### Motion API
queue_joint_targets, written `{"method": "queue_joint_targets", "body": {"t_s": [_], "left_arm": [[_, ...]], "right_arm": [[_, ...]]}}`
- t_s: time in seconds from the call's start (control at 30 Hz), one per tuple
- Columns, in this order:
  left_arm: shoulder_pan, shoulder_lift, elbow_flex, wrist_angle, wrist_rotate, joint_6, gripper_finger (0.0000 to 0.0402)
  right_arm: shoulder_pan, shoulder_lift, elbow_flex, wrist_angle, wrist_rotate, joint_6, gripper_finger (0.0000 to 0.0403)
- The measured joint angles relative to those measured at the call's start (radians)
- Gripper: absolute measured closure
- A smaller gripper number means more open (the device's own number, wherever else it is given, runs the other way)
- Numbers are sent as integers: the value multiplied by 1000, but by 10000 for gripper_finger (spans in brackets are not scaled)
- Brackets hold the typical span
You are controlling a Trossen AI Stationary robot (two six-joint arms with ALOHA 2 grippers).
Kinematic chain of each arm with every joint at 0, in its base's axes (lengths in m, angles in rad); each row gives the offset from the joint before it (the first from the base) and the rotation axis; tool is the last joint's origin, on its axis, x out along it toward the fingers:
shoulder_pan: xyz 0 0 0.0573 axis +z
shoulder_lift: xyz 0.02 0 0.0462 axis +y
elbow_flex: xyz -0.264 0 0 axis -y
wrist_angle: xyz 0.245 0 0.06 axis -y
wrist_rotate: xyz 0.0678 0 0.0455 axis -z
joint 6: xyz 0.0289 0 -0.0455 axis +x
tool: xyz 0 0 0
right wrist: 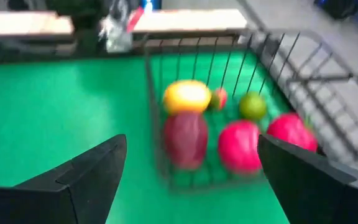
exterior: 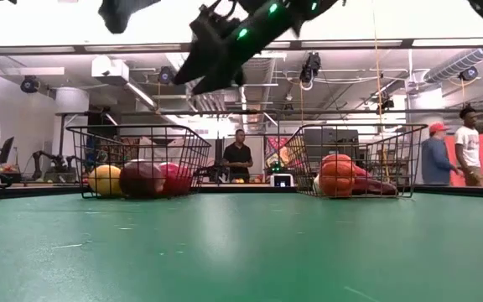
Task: Sort produce into baskets
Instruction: Put the cucumber into the gold wire basket
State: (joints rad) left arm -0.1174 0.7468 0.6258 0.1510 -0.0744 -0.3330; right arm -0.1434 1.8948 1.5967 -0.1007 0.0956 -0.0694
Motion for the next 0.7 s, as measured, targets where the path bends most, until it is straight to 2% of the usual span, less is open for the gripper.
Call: {"method": "queue_joint_targets", "body": {"t_s": [0.2, 0.37, 0.7], "left_arm": [[-9, 31, 0, -132, -69, -25, 2], [-15, 102, 0, -140, -75, -28, 2], [-15, 211, 0, -180, -132, -25, 24]], "right_arm": [[52, -125, 0, -413, 0, 136, 49], [123, -183, 0, -726, -1, 286, 50], [304, -216, -2, -1124, 1, 589, 51]]}}
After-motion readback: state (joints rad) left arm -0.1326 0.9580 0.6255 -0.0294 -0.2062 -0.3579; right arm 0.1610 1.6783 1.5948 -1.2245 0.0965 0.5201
